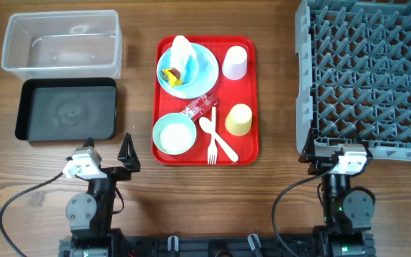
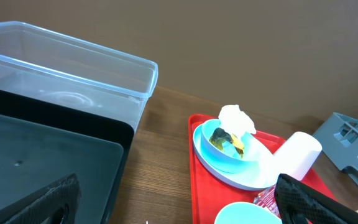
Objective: Sort waste into correct bins and load items into the dishwasher rack
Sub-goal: 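Raise both arms from rest toward the red tray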
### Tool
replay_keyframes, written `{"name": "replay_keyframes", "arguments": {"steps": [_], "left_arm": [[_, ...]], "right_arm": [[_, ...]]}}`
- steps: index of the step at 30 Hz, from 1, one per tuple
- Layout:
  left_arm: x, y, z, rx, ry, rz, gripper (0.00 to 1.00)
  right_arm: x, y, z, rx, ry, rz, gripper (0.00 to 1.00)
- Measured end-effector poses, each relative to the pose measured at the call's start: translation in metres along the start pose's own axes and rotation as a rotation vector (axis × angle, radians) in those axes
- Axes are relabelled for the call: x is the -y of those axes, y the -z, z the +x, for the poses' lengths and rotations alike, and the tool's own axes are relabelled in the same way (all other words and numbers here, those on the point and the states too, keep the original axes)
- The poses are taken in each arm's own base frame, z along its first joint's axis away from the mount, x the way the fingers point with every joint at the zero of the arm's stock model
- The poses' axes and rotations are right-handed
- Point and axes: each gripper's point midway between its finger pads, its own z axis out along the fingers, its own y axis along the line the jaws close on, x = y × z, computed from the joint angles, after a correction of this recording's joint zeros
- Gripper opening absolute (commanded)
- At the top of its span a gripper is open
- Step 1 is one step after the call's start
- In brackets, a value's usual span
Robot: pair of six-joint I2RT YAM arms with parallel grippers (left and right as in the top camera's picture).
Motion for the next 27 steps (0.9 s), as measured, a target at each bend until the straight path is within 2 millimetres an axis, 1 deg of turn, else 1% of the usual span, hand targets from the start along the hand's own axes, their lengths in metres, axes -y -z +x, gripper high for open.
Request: {"name": "replay_keyframes", "arguments": {"steps": [23, 27], "left_arm": [[0.0001, 0.0, -0.0002, 0.001, 0.0, 0.0, 1.0], [0.003, 0.0, -0.003, 0.011, -0.001, 0.015, 1.0]], "right_arm": [[0.0, 0.0, 0.0, 0.0, 0.0, 0.0, 1.0], [0.0, 0.0, -0.0005, 0.002, 0.0, 0.0, 1.0]]}}
